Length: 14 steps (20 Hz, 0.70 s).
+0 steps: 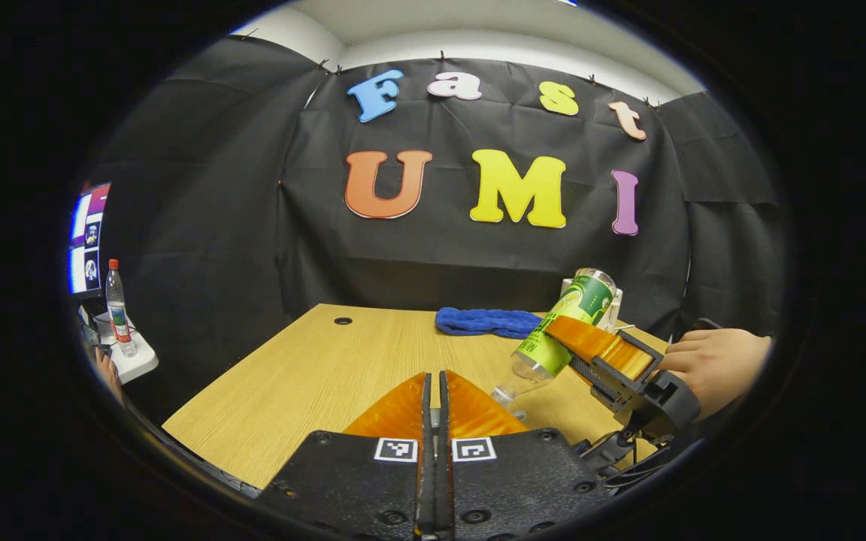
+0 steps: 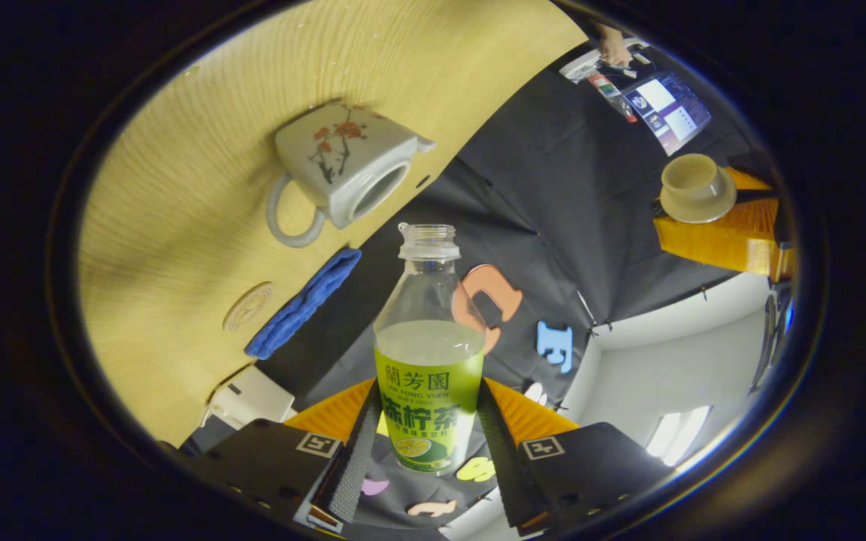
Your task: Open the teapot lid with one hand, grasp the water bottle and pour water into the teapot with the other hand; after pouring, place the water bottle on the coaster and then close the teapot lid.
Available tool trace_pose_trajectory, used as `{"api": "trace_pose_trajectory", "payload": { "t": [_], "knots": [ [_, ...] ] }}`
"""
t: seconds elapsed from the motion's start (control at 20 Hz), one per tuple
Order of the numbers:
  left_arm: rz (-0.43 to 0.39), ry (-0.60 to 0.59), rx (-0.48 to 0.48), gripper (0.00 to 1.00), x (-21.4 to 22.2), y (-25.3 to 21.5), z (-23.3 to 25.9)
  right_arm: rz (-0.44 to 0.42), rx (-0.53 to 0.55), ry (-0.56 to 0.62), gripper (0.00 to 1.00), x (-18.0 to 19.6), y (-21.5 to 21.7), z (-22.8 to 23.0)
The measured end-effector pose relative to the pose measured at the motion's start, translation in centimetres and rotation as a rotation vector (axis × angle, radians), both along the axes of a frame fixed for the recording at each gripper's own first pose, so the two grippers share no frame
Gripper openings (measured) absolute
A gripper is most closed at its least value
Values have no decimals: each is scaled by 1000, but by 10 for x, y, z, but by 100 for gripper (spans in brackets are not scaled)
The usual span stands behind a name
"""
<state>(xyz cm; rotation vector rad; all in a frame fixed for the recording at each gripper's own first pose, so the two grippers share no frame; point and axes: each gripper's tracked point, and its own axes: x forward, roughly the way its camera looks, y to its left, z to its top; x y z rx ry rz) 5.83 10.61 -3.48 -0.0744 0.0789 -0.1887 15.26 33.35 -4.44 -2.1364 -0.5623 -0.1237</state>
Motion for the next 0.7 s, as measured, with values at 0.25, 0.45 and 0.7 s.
{"api": "trace_pose_trajectory", "payload": {
  "t": [0.25, 0.45, 0.7],
  "knots": [
    [36, -8, -28, 2, -1, 10, 8, 15, 379, 192, 76, 15, -24, -27],
    [32, -14, -43, 2, -5, 9, 11, 94, 780, 404, 76, 18, -35, -45],
    [18, -37, -76, 3, -8, 2, 21, 195, 1281, 527, 75, 43, -64, -3]
  ]
}}
